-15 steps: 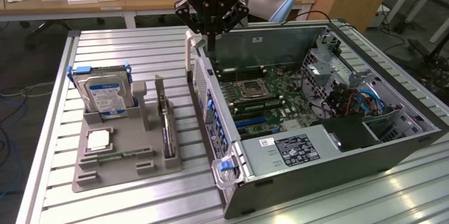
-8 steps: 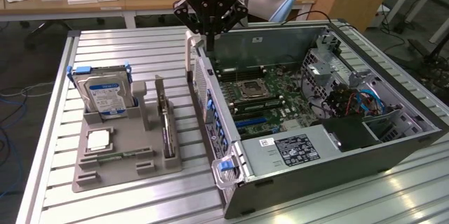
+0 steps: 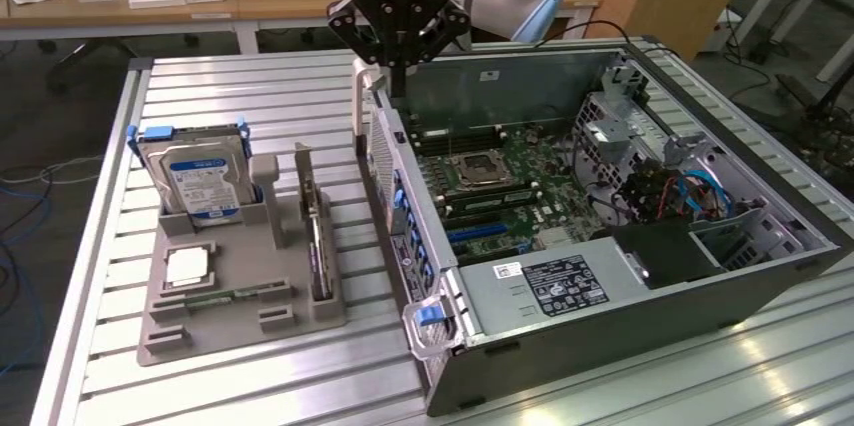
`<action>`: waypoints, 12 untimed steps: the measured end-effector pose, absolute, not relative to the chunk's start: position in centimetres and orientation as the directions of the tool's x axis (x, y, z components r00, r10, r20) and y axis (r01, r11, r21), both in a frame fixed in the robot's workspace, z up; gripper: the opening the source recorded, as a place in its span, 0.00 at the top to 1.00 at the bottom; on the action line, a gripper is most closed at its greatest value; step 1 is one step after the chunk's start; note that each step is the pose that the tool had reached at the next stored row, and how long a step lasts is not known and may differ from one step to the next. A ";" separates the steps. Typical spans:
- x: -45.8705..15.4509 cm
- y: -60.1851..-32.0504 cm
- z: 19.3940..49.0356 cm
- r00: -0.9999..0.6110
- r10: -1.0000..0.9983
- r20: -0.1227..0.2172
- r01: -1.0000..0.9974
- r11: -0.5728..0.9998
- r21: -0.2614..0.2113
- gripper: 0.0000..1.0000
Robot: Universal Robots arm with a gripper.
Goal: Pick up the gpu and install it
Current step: 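Reach for the gpu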
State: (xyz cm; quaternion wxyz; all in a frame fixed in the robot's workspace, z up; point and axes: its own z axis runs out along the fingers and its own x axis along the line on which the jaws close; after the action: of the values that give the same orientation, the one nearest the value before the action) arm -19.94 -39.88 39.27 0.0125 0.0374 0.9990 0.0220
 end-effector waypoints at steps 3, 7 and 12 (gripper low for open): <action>-20.1 -39.9 39.3 -0.997 0.075 -0.023 0.074 0.996 0.045 0.89; -20.4 -39.9 39.3 -0.997 0.075 -0.023 0.074 0.996 0.045 0.89; -20.7 -40.0 39.3 -0.997 0.075 -0.023 0.074 0.996 0.045 0.89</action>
State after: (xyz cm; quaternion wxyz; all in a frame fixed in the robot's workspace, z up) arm -20.65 -40.01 39.28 0.0125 0.0375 0.9990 0.0220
